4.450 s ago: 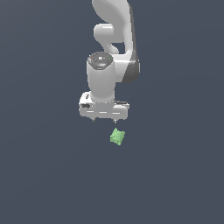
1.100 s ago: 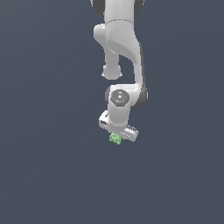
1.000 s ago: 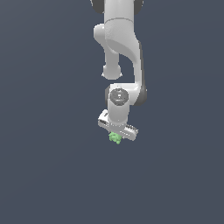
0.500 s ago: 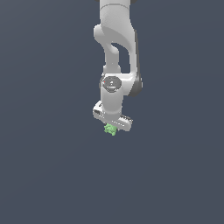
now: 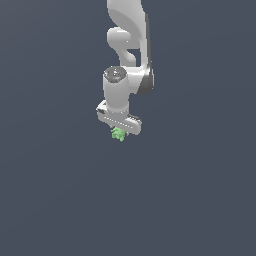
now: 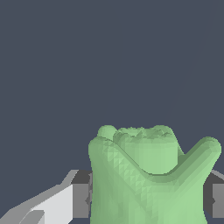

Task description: Pick up the object and move it to a goal position.

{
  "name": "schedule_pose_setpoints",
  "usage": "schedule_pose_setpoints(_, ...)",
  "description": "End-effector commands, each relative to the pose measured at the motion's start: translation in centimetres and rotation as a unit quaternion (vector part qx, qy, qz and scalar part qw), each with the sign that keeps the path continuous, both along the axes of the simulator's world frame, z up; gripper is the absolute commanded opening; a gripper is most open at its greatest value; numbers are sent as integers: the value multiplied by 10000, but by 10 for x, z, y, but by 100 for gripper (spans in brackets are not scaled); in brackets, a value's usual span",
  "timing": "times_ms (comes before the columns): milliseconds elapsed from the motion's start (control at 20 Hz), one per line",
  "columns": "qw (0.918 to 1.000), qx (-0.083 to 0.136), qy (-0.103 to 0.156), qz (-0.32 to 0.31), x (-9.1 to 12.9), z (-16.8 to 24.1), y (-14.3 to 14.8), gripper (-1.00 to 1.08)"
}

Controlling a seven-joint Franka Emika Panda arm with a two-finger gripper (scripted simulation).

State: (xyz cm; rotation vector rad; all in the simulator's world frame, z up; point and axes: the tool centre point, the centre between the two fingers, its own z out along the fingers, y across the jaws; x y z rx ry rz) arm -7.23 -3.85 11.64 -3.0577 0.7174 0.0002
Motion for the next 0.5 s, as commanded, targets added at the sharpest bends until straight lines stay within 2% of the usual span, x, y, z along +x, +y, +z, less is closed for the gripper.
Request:
schedule_pose_setpoints(0,10000,1,1,3,-9,8,-7,-100)
schedule_pose_setpoints(450,10000,-2,1,2,-22,21,-18,-100)
